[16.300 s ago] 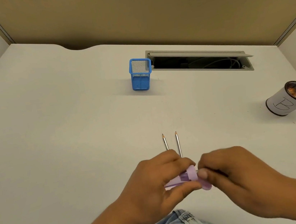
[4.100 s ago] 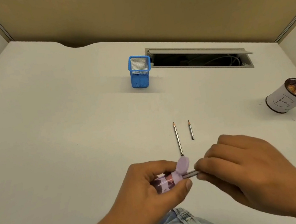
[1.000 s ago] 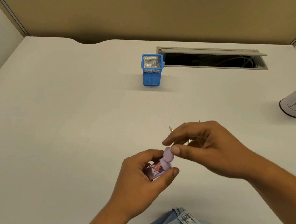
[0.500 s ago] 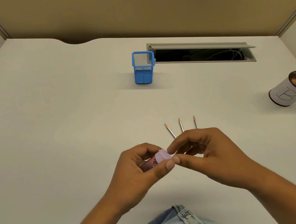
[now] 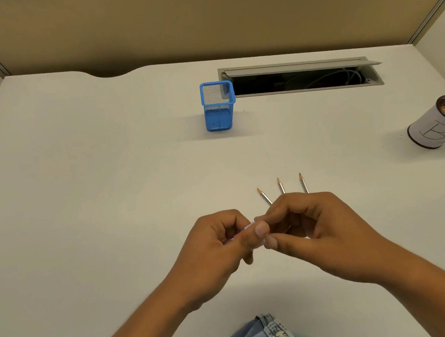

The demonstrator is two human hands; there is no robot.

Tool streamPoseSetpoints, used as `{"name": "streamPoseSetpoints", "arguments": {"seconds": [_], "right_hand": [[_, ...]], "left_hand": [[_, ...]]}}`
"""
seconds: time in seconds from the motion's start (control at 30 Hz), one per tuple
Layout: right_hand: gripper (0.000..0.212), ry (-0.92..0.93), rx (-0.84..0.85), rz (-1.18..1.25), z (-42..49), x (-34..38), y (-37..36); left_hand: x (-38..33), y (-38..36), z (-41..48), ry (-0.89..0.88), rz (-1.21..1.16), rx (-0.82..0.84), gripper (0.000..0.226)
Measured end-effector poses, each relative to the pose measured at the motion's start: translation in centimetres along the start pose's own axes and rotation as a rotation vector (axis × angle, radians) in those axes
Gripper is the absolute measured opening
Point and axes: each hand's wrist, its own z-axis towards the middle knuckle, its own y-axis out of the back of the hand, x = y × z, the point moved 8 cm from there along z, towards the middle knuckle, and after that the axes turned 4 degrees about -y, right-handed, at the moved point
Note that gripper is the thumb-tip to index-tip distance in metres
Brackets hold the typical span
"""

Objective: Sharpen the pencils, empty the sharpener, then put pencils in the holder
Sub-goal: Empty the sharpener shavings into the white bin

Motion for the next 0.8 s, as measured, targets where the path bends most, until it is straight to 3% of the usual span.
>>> {"name": "streamPoseSetpoints", "arguments": {"seconds": [0.13,0.2,0.3,0.4,0.47,0.63,0.8], "right_hand": [[0.022,0.043,-0.094,-0.042,0.1,-0.1,1.1],[0.014,0.077,-0.169,-0.06,0.0,-0.1,2.6],[0.004,0.083,-0.263,-0.073,-0.4,-0.5,6.1],[0.011,0.055,-0.379,-0.079,-1.1,-1.8,10.5],[0.016,0.049,-0.432,-0.097,-1.6,-2.7,13.7],[0.014,0.077,-0.564,-0.188,-2.4,-4.5,20.9],[0.03,0.26,-0.691,-0.213,-2.9,-4.6,26.9]], "left_hand": [[0.2,-1.2,1.3,0.047,-0.037,0.044,0.091],[-0.3,-2.5,2.4,-0.001,-0.015,0.078,0.1],[-2.0,-4.5,4.2,-0.095,0.174,0.085,0.078],[-3.2,-7.5,6.5,-0.141,0.599,0.04,0.056],[-4.1,-10.7,8.4,-0.175,0.759,-0.003,0.046],[-6.2,-18.4,13.6,-0.262,0.783,-0.065,0.026],[-7.8,-23.8,18.3,-0.245,0.721,-0.071,0.029]]}}
